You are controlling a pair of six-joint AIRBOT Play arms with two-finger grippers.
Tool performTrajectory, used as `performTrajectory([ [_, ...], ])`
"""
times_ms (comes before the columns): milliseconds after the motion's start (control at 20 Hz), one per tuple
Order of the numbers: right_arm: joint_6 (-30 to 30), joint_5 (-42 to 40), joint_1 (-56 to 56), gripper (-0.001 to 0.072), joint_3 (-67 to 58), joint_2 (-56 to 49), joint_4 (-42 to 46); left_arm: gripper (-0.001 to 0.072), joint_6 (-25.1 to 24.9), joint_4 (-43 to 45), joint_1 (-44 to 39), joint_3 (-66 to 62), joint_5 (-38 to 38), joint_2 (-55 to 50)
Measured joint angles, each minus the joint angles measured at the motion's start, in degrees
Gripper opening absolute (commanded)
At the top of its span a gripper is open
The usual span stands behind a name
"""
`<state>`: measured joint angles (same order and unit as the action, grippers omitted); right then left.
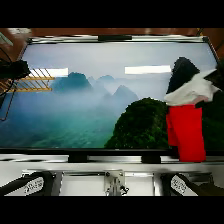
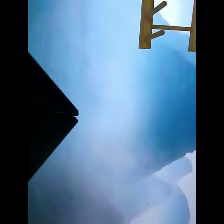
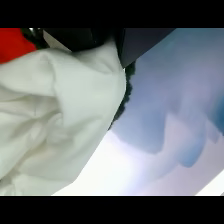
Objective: Fold the shirts.
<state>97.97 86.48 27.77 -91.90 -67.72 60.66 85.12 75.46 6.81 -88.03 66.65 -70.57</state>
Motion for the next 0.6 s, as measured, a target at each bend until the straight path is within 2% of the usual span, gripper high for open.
performTrajectory([
  [350, 1.20, 10.88, 9.09, 0.0066, -1.99, 0.74, 8.66, 0.0032, 0.00, 0.17, 0.00, 0.00, 0.90, 0.09],
  [600, 1.51, 12.17, 10.64, 0.0066, 3.23, 3.37, 17.99, 0.0031, -0.37, 0.15, 0.00, 0.00, 1.09, 0.13],
])
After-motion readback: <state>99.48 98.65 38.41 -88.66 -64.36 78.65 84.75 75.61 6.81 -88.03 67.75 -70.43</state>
